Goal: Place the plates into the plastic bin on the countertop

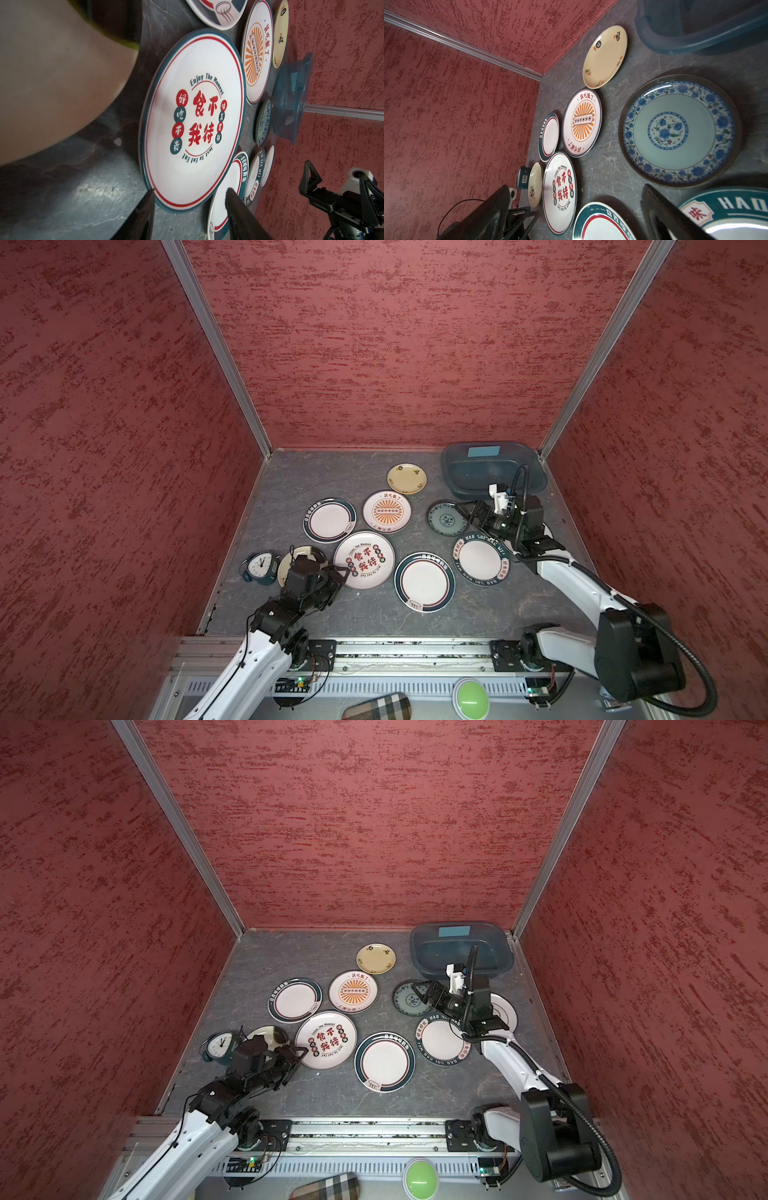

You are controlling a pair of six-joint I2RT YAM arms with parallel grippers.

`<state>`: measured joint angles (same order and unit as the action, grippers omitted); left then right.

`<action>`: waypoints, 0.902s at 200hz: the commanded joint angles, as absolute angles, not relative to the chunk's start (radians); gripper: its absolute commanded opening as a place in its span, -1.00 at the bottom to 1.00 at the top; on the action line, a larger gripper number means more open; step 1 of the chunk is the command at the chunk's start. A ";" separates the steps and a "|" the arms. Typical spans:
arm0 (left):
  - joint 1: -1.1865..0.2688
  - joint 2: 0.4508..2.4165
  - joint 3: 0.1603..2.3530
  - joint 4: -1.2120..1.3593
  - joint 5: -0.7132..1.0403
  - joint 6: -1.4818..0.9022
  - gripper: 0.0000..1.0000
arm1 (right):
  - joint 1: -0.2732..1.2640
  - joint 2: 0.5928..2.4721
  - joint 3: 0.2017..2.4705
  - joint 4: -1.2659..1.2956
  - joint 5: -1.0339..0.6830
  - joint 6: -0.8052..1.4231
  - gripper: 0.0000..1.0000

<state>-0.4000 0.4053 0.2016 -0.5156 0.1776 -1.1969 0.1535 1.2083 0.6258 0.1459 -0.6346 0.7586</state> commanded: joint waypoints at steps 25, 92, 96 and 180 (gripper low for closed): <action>-0.411 0.389 0.159 -0.516 0.121 -1.245 0.11 | 0.158 1.221 0.661 0.172 -0.628 0.753 0.98; -0.410 0.394 0.078 -0.472 0.064 -1.282 -0.11 | 0.159 1.213 0.655 0.156 -0.602 0.750 0.98; -0.409 0.393 0.073 -0.469 0.062 -1.286 -0.13 | 0.158 1.213 0.654 0.158 -0.600 0.752 0.98; -0.410 0.390 0.011 -0.448 0.028 -1.284 -0.22 | 0.158 1.195 0.643 0.146 -0.557 0.743 0.98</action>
